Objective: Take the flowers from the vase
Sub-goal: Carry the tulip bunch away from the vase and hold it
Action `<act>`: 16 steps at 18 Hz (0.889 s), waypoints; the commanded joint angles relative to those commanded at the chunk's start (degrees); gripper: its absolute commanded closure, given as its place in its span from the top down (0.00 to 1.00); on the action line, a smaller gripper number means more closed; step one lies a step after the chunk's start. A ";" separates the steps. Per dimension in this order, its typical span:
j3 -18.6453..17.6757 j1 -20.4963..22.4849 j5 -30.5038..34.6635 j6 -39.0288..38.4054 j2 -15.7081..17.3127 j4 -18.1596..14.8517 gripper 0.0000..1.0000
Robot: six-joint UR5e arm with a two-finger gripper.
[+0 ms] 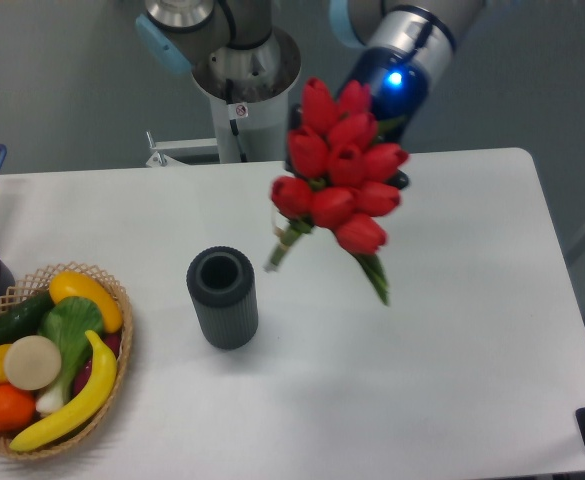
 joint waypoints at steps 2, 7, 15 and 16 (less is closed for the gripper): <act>-0.09 0.44 11.77 4.93 -0.26 -0.44 0.00; -4.13 0.53 32.18 13.64 -2.37 -2.10 0.00; -0.01 -2.01 47.67 18.21 -8.00 -12.20 0.00; 0.17 -2.19 48.90 19.52 -8.17 -13.09 0.00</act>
